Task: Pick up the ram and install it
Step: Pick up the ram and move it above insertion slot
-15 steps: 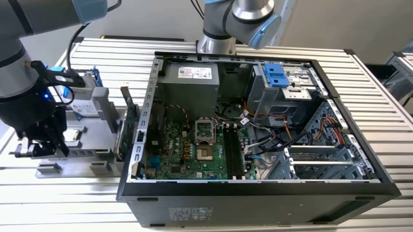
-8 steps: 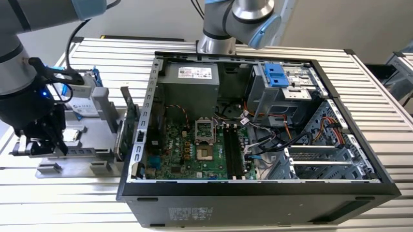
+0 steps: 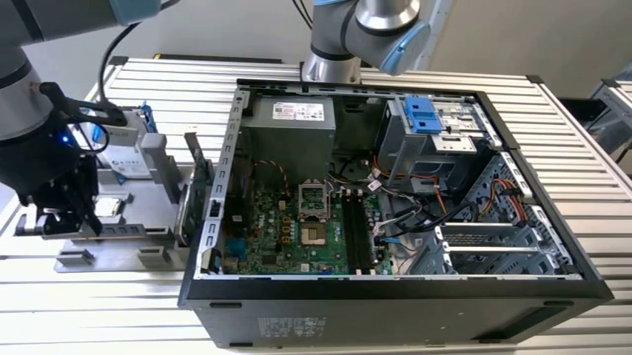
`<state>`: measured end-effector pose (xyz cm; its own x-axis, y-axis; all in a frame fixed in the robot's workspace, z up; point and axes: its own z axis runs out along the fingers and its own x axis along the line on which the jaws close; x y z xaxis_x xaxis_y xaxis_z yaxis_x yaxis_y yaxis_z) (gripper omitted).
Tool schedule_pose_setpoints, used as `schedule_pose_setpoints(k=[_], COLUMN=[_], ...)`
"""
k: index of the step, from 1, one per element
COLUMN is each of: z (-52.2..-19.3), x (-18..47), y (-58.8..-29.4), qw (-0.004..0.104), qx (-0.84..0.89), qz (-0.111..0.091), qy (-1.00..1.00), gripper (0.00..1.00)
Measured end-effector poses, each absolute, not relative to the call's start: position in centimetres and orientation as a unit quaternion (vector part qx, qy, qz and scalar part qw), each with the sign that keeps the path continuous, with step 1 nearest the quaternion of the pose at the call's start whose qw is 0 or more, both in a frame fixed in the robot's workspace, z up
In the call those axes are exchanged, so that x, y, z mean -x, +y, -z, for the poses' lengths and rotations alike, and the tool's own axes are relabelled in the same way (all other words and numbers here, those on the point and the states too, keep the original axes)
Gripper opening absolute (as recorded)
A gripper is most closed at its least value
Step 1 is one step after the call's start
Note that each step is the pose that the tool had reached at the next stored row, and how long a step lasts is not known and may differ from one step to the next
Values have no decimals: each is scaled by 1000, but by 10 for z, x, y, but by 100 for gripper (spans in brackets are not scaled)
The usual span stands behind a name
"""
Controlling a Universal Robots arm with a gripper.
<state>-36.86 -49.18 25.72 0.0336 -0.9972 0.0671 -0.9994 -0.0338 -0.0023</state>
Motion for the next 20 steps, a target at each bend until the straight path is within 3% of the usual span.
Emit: schedule_pose_setpoints(k=[20], z=[-275], x=[369], y=[-492], qw=[23], qx=[-719], qz=[-25], qy=[-695], gripper=[0])
